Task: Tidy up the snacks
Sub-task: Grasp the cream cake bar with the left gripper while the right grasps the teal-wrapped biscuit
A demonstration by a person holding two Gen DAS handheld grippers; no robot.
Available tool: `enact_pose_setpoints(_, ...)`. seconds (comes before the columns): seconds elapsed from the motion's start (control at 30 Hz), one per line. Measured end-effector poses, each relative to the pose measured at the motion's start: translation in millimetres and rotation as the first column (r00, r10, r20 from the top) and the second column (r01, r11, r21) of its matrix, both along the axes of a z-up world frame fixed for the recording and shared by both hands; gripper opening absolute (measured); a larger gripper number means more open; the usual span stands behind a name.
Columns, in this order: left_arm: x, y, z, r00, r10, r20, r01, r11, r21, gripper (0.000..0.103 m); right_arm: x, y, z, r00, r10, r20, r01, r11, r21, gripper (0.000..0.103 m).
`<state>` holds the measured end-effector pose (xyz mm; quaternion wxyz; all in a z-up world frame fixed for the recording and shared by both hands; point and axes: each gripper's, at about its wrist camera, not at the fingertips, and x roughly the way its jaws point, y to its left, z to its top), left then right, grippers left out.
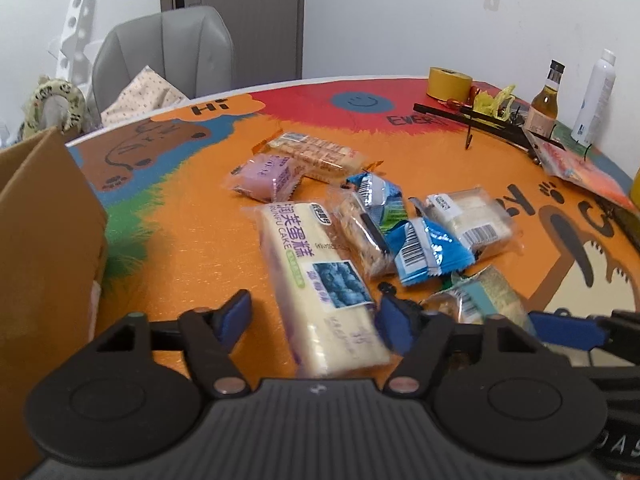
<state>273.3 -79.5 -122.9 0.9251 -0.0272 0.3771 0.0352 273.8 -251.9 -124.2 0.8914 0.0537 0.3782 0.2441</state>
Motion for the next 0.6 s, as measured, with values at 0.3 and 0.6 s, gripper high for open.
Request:
enact_pose_setpoints(0.3,-12.9,24.0,5.8,0.999,0.034,0.008,-0.034,0.997,-0.073,0.032,1.1,23.2,-3.1,0.996,0.022,0.083,-0.013,0.995,-0.104,0.059)
enact_pose_setpoints(0.6,-31.5,29.9,9.8,1.000,0.011,0.026,-0.008,0.992,-0.130,0.029,-9.7,12.4,0.5,0.998,-0.022,0.064,0.027,0.997,-0.078,0.046)
